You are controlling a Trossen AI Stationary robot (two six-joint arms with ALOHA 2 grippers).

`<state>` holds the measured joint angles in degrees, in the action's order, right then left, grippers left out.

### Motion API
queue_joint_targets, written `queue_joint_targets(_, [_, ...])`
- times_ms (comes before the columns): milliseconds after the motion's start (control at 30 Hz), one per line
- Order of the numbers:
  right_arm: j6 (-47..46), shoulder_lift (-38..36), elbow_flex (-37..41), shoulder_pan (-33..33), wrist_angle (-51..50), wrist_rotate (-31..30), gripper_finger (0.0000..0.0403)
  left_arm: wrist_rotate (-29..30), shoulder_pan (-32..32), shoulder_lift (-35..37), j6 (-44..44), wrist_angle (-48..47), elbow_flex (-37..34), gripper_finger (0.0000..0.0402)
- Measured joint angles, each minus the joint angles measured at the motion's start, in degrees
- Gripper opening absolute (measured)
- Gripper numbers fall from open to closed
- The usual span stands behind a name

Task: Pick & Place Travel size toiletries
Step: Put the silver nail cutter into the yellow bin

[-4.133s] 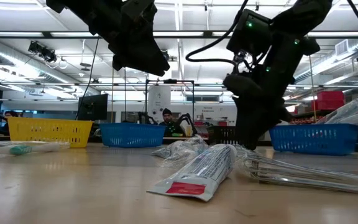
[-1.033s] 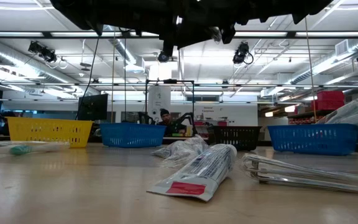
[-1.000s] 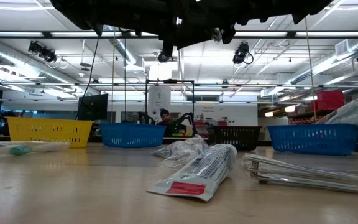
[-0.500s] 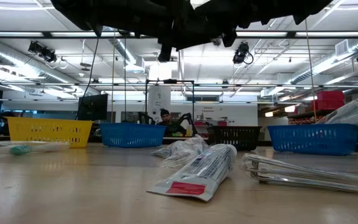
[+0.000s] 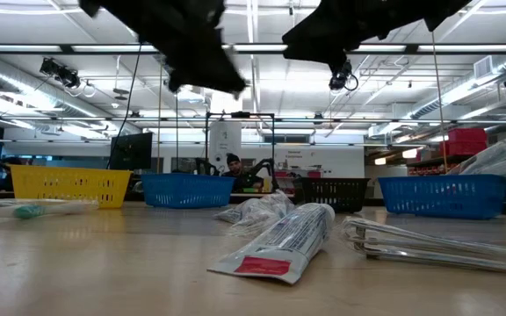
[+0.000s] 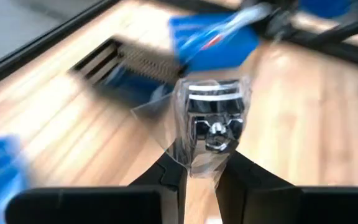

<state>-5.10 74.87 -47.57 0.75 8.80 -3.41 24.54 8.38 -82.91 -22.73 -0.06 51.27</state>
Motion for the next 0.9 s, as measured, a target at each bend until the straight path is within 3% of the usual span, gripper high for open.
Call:
queue_joint_targets(300, [0.00, 0.00, 0.02, 0.00, -0.91, 0.01, 0.0168, 4.59, -0.09, 13.94, -21.47, -48.50, 0.04, 0.0057])
queue_joint_targets(533, [0.00, 0.03, 0.02, 0.00, -0.94, 0.01, 0.0168, -0.66, -0.22, 16.13, -45.61, -76.03, -0.09, 0.0065])
queue_joint_targets(700, [0.00, 0.12, 0.02, 0.00, -0.96, 0.03, 0.0168, 0.20, -0.25, 16.15, -49.99, -77.66, -1.88, 0.0062])
queue_joint_targets(900, [0.00, 0.13, 0.02, 0.00, -0.92, 0.03, 0.0165, -2.91, -3.40, 16.10, -45.62, -66.13, -9.02, 0.0066])
